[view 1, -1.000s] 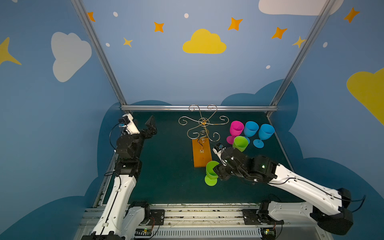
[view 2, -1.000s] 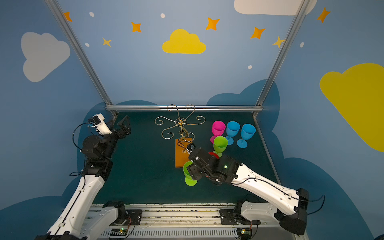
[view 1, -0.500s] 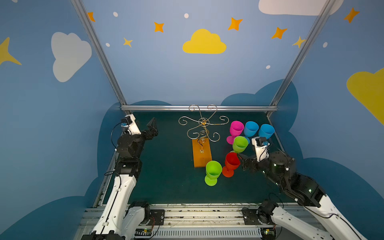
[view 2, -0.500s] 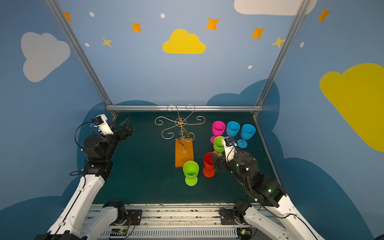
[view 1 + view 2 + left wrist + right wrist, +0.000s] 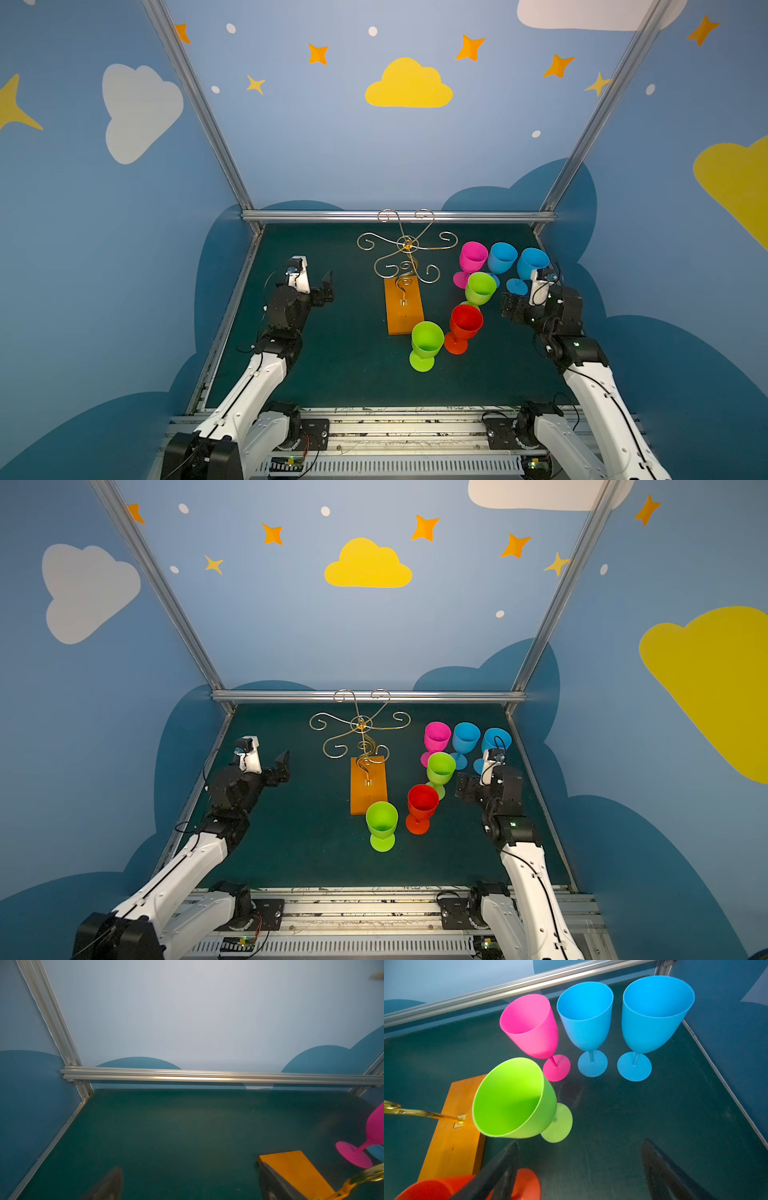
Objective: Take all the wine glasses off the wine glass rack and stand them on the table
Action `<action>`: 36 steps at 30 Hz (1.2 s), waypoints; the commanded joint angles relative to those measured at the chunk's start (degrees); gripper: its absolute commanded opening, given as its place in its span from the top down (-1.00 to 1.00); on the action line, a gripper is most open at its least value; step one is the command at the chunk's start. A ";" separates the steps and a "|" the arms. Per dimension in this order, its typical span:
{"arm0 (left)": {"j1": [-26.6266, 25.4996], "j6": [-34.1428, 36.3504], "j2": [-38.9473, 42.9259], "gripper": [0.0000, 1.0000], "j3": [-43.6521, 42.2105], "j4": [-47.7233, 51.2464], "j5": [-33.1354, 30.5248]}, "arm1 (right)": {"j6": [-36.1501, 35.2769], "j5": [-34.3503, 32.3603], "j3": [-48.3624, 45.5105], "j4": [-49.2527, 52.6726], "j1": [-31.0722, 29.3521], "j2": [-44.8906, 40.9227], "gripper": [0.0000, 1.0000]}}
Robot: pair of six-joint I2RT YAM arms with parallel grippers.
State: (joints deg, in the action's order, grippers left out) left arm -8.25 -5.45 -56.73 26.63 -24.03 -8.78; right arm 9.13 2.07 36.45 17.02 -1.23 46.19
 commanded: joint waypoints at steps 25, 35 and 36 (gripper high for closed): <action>2.12 9.32 -26.17 -0.99 -12.96 -35.20 -5.10 | -5.68 -1.59 -11.26 -27.28 0.53 13.90 -0.81; 2.52 7.88 -30.71 -0.99 -9.70 -33.41 -7.63 | -6.01 1.13 -14.88 -40.36 0.39 18.98 -0.81; 2.54 7.48 -30.71 -0.99 -8.74 -31.58 -8.15 | -5.99 1.33 -15.08 -41.68 0.40 19.79 -0.80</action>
State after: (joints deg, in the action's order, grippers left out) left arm -6.13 3.01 -87.90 15.53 -56.93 -15.40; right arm 3.73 1.69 22.11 -18.65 -0.84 64.29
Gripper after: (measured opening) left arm 0.996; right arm 0.904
